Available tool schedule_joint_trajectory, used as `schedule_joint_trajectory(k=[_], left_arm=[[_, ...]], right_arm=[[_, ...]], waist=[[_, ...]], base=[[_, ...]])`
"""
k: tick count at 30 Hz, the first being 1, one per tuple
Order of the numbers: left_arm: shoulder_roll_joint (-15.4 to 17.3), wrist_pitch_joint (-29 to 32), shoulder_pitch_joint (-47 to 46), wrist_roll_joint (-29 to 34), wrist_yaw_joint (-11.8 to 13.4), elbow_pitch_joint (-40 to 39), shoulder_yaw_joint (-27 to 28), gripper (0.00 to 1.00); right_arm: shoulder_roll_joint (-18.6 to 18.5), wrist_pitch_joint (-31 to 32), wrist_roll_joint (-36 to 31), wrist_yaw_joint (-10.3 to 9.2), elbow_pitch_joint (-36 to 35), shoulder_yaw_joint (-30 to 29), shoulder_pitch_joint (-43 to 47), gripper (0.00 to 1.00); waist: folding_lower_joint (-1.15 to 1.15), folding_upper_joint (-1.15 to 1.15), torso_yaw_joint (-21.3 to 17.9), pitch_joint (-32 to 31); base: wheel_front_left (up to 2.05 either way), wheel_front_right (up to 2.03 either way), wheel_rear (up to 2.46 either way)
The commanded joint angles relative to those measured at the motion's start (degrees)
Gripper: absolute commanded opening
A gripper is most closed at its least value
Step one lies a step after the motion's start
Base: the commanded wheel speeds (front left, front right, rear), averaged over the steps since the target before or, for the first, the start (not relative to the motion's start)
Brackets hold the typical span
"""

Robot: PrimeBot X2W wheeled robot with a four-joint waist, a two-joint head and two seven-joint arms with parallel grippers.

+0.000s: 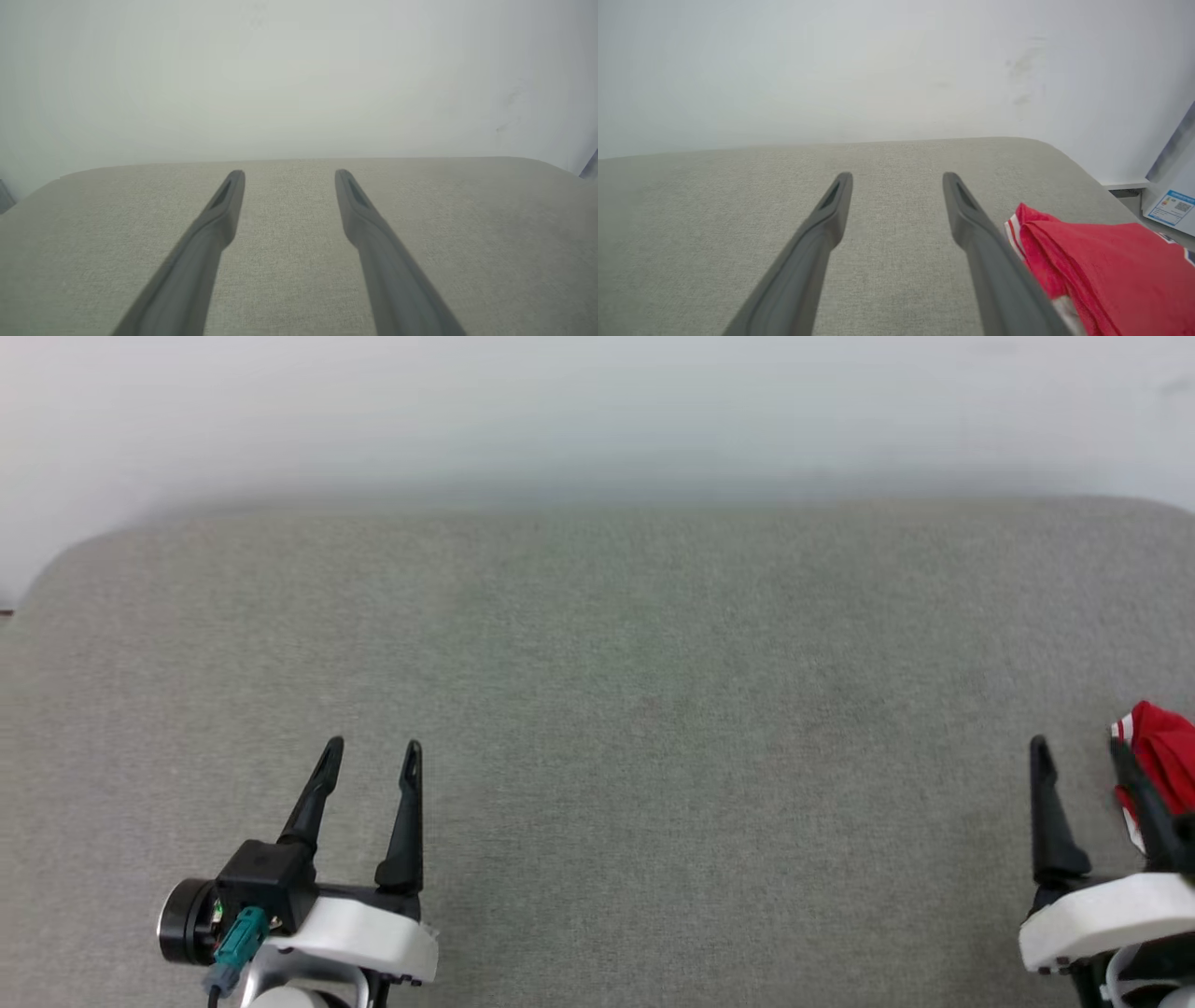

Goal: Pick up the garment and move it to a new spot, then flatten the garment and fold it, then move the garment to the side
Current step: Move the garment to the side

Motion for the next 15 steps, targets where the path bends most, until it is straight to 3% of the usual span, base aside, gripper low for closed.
schedule_joint_trajectory(k=[1, 15], left_arm=[[0.34, -0.24, 1.26, 0.41, 0.27, 0.25, 0.59, 1.00], [-0.21, -0.25, 6.99, 1.06, -0.52, 1.47, 2.16, 1.00]], right_arm=[[0.15, 0.53, 0.30, -0.06, -1.03, 0.70, 1.54, 1.00], [0.35, 5.44, 2.20, -0.05, -9.55, 3.68, 10.56, 1.00]], waist=[[0.01, 0.00, 1.26, -2.12], [0.01, 0.00, 1.20, -7.14]], base=[[0.00, 0.00, 0.00], [0.00, 0.00, 0.00]])
